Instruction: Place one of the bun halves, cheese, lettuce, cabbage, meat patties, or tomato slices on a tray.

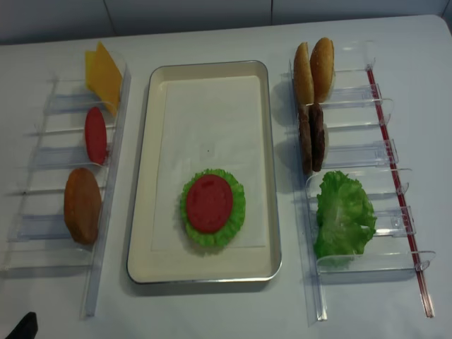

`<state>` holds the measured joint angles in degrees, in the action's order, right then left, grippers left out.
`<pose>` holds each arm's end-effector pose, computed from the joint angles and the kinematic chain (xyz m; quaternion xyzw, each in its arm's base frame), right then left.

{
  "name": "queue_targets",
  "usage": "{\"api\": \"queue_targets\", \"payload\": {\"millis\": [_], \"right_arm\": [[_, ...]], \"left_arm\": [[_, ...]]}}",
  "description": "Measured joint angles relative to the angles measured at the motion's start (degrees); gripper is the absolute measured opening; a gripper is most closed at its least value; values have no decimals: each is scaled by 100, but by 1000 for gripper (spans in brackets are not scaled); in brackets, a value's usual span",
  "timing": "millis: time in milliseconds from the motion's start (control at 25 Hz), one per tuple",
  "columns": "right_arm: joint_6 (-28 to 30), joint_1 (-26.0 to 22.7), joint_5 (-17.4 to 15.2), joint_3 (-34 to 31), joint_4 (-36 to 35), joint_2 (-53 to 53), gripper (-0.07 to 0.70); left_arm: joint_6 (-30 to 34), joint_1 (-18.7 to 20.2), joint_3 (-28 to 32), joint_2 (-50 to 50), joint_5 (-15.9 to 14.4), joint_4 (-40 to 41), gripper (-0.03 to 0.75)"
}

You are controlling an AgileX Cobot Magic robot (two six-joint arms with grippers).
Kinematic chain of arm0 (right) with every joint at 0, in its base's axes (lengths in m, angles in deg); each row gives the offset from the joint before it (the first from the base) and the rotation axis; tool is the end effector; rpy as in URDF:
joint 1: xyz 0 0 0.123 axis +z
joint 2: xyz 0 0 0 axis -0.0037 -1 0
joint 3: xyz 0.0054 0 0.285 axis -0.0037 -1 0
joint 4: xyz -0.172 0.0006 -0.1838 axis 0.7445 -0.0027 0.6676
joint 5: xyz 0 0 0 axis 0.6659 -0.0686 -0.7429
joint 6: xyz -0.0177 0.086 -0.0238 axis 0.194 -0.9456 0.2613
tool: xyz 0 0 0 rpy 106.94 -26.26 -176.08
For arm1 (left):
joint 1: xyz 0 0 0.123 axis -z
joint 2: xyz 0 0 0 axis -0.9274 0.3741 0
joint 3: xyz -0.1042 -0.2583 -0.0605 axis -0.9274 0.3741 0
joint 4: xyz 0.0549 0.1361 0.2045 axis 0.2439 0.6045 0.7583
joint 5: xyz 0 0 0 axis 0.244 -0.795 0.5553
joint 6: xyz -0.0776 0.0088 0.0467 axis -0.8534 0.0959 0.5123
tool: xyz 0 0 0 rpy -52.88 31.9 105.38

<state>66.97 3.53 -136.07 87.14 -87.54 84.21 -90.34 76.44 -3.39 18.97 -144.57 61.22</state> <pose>-0.0080 0.0014 0.2653 -0.0261 0.8724 0.0257 0.4874 -0.0113 0.0059 0.2622 0.0419 0.8842 -0.0206 0.4647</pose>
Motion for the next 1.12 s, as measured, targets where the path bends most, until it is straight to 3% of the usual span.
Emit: {"api": "queue_targets", "payload": {"millis": [1120], "right_arm": [[0, 0, 0, 0, 0, 0, 543]], "left_arm": [[6, 0, 0, 0, 10, 0, 463]]}}
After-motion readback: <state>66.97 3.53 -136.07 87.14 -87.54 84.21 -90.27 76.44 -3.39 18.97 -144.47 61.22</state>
